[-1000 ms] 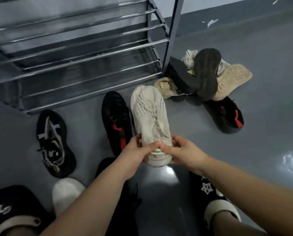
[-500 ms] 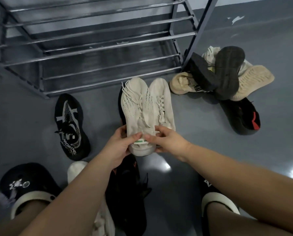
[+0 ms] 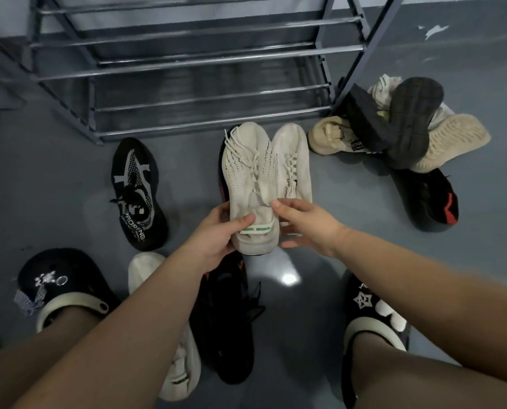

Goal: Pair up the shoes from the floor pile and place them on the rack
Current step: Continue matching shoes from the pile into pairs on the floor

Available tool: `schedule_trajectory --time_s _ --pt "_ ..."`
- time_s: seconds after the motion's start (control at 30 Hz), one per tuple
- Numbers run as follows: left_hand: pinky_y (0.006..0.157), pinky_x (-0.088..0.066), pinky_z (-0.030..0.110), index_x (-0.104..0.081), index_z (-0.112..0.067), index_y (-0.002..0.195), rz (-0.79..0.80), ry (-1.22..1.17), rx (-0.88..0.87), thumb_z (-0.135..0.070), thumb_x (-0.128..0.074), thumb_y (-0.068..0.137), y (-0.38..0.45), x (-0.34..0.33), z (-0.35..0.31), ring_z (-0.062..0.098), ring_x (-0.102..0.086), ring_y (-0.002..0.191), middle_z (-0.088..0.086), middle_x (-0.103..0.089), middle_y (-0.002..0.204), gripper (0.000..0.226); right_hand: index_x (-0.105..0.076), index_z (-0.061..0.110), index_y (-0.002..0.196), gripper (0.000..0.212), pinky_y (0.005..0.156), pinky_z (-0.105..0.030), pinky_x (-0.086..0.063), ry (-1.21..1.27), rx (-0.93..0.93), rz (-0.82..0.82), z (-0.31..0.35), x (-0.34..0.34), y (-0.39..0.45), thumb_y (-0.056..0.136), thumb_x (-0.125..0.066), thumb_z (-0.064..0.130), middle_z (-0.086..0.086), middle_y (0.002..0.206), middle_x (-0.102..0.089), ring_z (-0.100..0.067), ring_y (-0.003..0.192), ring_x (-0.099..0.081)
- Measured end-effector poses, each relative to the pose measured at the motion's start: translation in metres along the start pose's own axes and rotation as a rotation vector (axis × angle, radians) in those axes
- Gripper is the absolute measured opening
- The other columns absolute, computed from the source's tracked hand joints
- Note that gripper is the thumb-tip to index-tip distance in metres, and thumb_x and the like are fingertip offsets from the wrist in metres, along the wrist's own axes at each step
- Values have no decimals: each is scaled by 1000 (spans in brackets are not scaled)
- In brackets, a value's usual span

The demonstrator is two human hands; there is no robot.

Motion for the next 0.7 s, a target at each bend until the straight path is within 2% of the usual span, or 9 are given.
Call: schedule_trajectory --time_s 0.07,0.13,0.2,0.3,0.37,0.43,0.5,0.6,0.7 --pt "86 -53 36 -43 -11 136 17 -9 -4 -10 -68 80 -7 4 -2 24 -62 109 7 -63 125 61 -55 18 120 41 83 -36 -56 -63 -32 68 12 -13 -7 88 -60 44 4 98 -67 -12 88 -65" --pt "86 -53 36 -44 -12 136 54 -25 -11 -12 -67 81 -16 8 -9 24 -62 110 8 -63 125 60 -58 19 116 39 89 -37 -54 -142 -43 104 27 -25 -16 87 -60 45 5 97 -67 -11 88 -64" --pt "86 -53 34 -47 -13 135 90 -25 -26 -14 -63 86 -29 11 -19 23 -62 111 9 -62 127 51 -57 16 116 36 84 -34 -54 -238 -32 116 43 -35 -28 88 -62 39 3 99 -66 -12 88 -62" --pt "91 -52 35 -47 -9 135 119 -48 -44 -14 -58 90 -54 16 -35 26 -59 115 11 -61 128 47 -59 13 102 19 85 -36 -54 -364 -49 126 66 -55 -48 90 -62 27 -2 103 -66 -17 93 -63" --pt "92 -52 36 -47 -6 134 120 -67 -70 -14 -57 90 -76 24 -47 26 -60 114 12 -61 127 46 -59 6 111 28 87 -38 -53 -420 -65 146 81 -71 -63 90 -62 25 -7 115 -64 -23 106 -62" --pt "84 -56 36 -47 -6 133 111 -104 -100 -14 -56 91 -103 35 -57 24 -64 107 11 -64 120 44 -56 5 123 41 87 -37 -53 -508 -60 175 93 -90 -80 89 -62 28 -9 123 -62 -24 112 -60" --pt "75 -59 32 -48 -7 132 117 -124 -130 -15 -54 92 -131 44 -65 20 -65 97 8 -67 110 41 -56 6 124 43 90 -36 -53 -598 -32 205 103 -108 -99 89 -62 30 -10 122 -63 -24 112 -61" --pt "74 -59 30 -49 -7 131 130 -137 -164 -15 -52 94 -168 54 -68 19 -65 95 7 -67 107 38 -59 4 120 42 89 -37 -54 -671 5 213 112 -130 -131 87 -65 30 -12 118 -65 -26 109 -63" --pt "76 -59 31 -49 -7 132 126 -133 -197 -16 -52 94 -197 66 -58 20 -64 97 8 -66 111 40 -61 7 105 25 86 -35 -53 -691 50 205 99 -152 -160 90 -62 27 -7 103 -66 -24 102 -62"
Point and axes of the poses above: each hand's wrist, its own y-axis towards the middle knuckle, its own x-axis out of the back of the hand, z = x × y, the point moved 2 cm from there along y, towards the middle knuckle
